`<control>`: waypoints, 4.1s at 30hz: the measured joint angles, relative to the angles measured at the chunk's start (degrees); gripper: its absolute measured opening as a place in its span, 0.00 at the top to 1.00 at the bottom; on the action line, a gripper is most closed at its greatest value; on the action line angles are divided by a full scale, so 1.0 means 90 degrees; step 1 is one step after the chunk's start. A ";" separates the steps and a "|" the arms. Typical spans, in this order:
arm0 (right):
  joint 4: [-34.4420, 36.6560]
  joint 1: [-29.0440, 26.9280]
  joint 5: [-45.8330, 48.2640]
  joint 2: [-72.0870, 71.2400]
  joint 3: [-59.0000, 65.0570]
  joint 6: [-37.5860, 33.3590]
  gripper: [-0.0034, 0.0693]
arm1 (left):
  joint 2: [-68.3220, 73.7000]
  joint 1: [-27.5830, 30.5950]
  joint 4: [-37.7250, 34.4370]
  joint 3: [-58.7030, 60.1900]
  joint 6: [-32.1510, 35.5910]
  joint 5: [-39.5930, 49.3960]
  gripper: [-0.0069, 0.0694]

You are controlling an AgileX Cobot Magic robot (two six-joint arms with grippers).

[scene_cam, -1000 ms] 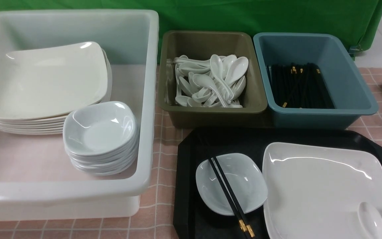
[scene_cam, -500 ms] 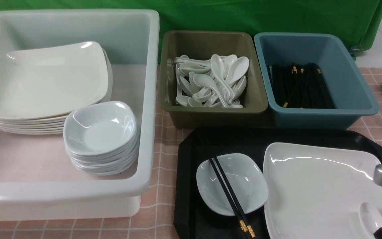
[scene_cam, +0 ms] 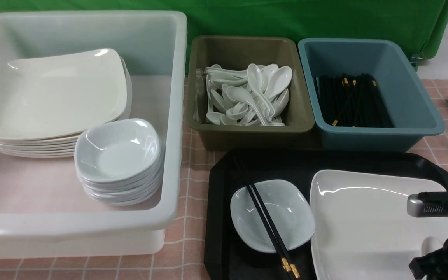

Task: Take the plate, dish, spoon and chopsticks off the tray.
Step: Use the right arm to grab a soup spoon from the plate, then use the right arm to put the soup spoon into the small storage box in the middle, then use the left arm to grab a pair of chopsticks from the plate

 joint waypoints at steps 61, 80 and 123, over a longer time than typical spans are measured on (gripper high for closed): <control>0.1074 0.1581 0.2591 -0.1875 -0.5179 -0.1172 0.91 | 0.0000 0.0000 0.0610 0.0000 0.0044 -0.0001 0.88; 0.0725 0.1581 0.1426 -0.7262 0.0015 -0.0995 0.89 | 0.0000 0.0000 -0.6032 0.0000 -0.3831 -0.1940 0.88; 0.0718 0.1581 0.1279 -0.7255 0.0134 -0.0936 0.81 | 1.1199 -0.5405 -0.1535 -0.9297 -0.2829 0.5211 0.84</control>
